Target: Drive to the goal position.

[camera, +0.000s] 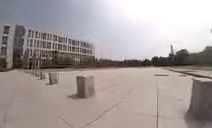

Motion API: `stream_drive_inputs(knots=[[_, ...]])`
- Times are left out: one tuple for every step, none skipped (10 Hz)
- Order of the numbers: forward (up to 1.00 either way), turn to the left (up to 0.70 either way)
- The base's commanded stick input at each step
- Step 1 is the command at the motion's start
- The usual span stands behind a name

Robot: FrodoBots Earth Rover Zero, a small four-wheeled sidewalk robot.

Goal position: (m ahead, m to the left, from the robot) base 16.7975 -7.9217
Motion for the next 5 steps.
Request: stream_drive_inputs(knots=[[0.7,0.0],[0.7,0.0],[0.7,0.0],[0.7,0.0],[0.7,0.0]])
